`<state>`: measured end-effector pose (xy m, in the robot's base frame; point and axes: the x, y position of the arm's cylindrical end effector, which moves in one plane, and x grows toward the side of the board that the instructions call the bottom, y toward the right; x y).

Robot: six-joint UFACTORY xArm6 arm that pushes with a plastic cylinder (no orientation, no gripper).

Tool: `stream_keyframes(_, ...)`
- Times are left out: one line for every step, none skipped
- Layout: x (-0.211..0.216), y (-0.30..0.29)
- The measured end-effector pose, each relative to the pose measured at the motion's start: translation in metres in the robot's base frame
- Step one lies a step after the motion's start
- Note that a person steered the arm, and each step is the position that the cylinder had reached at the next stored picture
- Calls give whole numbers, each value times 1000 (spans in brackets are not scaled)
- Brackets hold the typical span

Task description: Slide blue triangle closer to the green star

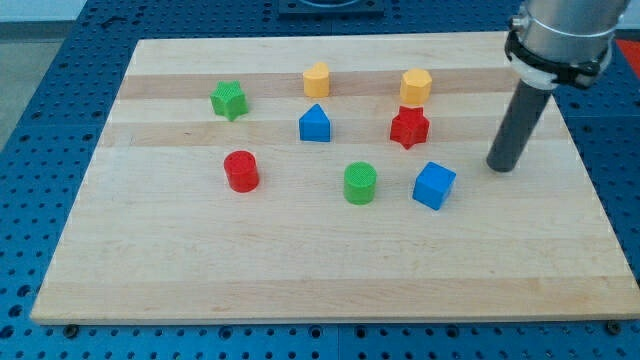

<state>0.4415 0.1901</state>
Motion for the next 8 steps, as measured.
stream_keyframes(-4,-39)
stream_keyframes(-4,-88)
stream_keyframes(-8,-133)
stream_keyframes(-46,-139)
stream_keyframes(-84,-141)
stream_keyframes(-97,-146)
stream_keyframes(-97,-136)
stream_keyframes(-97,-135)
